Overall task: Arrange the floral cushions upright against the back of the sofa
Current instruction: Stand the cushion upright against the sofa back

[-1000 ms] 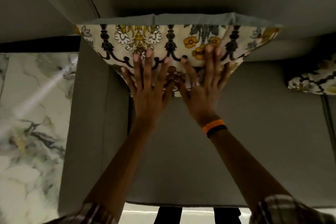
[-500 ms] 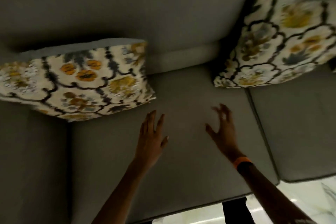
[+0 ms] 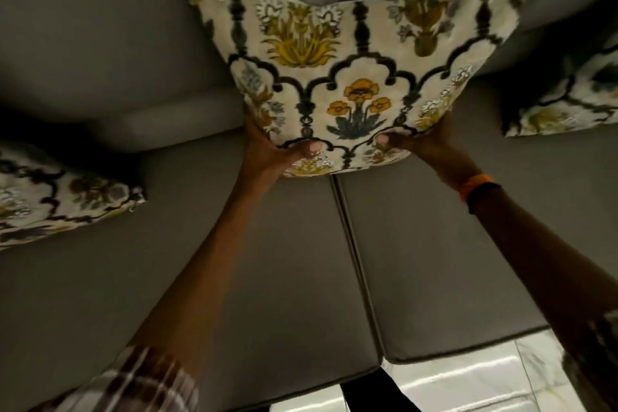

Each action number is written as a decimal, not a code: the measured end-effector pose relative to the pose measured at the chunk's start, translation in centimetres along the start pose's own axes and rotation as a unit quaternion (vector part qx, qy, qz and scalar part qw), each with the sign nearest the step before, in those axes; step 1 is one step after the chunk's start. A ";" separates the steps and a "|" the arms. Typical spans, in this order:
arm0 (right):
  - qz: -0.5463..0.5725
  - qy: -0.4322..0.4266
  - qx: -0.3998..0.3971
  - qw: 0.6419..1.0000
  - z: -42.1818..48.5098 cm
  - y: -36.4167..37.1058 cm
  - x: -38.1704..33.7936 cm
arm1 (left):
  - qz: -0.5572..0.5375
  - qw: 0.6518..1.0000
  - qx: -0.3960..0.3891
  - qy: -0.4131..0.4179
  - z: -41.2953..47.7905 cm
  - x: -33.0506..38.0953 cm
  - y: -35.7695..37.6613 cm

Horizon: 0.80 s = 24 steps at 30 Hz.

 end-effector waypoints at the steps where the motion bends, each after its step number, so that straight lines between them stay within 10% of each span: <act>1: 0.015 -0.001 0.004 1.000 -0.1 0.3 -0.1 | -0.007 1.000 0.022 0.014 -0.7 0.0 0.0; 18: -0.092 0.068 0.036 0.993 -3.0 0.9 3.9 | 0.043 0.970 0.233 -0.062 -8.6 -3.9 3.3; 24: -0.295 0.047 -0.004 0.954 -7.7 -7.0 9.5 | 0.384 0.908 0.166 0.027 -11.7 -5.1 17.5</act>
Point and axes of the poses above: each hand's wrist, its own z-axis towards the middle knuckle, its own y-axis out of the palm, x = y × z, the point moved 4 cm from there along z, towards the middle knuckle, and after that the axes turned 9 degrees about -y, right-handed, at the moved point
